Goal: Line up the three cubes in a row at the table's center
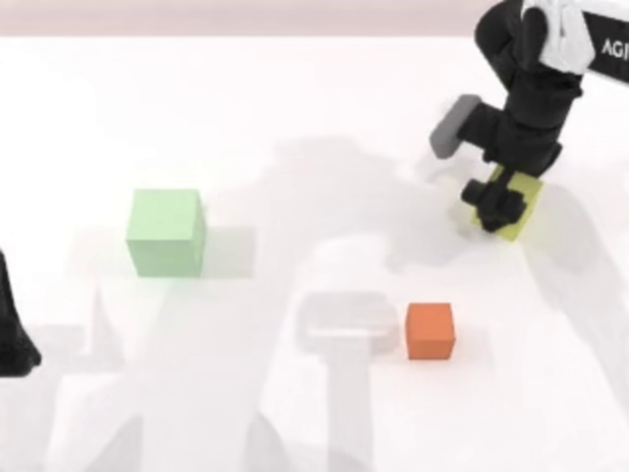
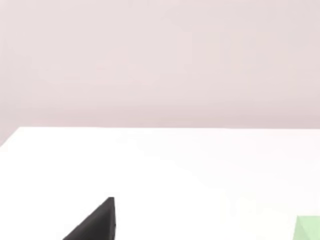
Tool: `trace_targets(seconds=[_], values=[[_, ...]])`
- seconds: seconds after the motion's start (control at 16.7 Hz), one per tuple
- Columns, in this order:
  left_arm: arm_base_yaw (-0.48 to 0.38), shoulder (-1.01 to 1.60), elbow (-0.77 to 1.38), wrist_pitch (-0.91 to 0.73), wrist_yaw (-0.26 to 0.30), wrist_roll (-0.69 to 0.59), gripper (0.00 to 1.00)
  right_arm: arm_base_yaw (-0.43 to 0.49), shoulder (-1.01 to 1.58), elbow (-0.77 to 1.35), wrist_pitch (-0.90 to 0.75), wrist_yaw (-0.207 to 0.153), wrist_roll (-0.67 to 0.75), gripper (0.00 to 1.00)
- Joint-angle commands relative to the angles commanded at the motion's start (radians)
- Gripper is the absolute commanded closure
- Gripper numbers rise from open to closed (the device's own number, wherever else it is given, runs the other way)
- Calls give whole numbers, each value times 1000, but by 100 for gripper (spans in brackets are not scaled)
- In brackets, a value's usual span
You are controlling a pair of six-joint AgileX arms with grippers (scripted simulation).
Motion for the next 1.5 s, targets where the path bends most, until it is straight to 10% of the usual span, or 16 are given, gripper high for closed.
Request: trace_targets(seconds=[0.18, 1.5], values=[[0, 0, 0, 0, 0, 0, 0, 0, 0, 0, 0, 0, 0, 100], [0, 0, 0, 0, 0, 0, 0, 6, -55, 212, -260, -9, 8, 100]])
